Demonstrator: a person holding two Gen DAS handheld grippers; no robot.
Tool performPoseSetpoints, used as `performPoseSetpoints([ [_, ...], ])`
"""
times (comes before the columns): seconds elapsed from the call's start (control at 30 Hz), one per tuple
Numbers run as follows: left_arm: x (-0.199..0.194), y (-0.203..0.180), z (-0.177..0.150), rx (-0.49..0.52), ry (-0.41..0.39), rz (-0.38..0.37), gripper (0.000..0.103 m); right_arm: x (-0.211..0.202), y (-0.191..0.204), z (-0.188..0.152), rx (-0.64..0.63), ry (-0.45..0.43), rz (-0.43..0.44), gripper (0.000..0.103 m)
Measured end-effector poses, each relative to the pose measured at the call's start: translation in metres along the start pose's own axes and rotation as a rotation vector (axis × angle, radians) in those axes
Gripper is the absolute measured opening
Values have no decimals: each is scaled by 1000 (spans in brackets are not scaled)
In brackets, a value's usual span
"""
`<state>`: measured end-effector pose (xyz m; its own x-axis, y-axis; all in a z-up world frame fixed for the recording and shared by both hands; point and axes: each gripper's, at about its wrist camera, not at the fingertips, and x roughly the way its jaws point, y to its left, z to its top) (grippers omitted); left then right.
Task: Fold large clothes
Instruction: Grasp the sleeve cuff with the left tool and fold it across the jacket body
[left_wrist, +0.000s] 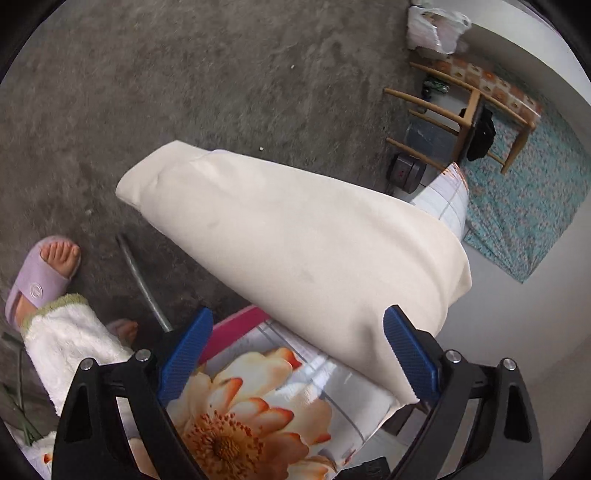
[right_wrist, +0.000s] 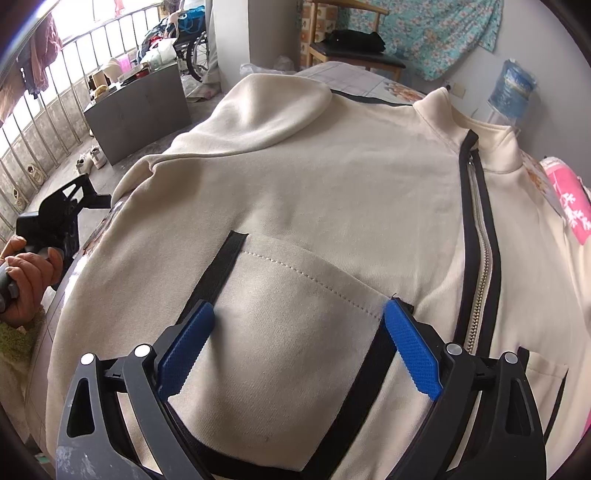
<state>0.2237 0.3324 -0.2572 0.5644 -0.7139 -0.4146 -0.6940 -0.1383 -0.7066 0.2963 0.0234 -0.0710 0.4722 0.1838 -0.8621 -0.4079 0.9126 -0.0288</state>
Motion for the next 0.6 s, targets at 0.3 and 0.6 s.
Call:
performPoseSetpoints([
  [0.3, 24, 6, 42, -72, 16, 28, 62, 1, -1, 2, 18, 10, -12, 90],
  [0.6, -13, -37, 52, 67, -228, 159, 6, -7, -2, 2, 10, -9, -30, 88],
])
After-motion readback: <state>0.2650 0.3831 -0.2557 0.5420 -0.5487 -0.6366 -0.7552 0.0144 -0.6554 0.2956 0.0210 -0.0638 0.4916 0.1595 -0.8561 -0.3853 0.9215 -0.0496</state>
